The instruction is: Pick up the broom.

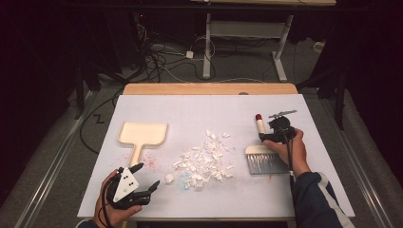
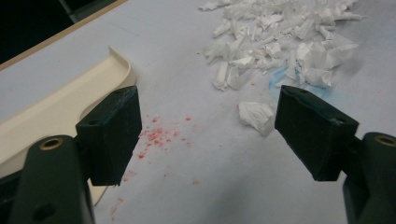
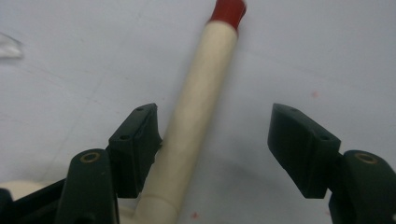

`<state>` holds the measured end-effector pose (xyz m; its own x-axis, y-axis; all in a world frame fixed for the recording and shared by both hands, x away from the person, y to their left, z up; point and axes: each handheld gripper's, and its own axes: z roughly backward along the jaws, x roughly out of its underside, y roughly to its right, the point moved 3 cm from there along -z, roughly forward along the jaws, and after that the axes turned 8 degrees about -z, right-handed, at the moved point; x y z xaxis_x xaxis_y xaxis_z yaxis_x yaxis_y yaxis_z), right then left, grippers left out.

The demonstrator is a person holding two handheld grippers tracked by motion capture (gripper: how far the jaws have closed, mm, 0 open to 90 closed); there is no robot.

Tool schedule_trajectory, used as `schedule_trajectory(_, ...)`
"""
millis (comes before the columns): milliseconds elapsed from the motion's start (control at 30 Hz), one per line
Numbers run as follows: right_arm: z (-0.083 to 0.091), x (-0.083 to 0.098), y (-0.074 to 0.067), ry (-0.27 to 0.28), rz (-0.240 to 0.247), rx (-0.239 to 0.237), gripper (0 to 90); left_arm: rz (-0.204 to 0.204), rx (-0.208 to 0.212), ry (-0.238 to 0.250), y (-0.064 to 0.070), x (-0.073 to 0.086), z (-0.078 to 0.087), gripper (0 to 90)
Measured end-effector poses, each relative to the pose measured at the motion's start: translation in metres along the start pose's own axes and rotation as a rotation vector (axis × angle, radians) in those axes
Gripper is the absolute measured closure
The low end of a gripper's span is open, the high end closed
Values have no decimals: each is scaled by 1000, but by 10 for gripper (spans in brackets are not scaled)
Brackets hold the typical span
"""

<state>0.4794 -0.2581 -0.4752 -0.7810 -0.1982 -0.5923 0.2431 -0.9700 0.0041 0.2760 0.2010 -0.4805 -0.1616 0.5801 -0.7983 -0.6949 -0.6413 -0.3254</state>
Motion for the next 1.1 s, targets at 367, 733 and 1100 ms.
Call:
schedule_trajectory(367,-12,-6,-5,-44,-35,-34,616,13,-11,2,-1,0,0,220)
schedule_trajectory(733,-9,-2,-4,-10,-34,-53,710,11,-12,-17,0,0,-3,224)
schedule_trajectory(1100,61,8,-2,256,25,-133,712,95,38,17,7,-25,-8,222)
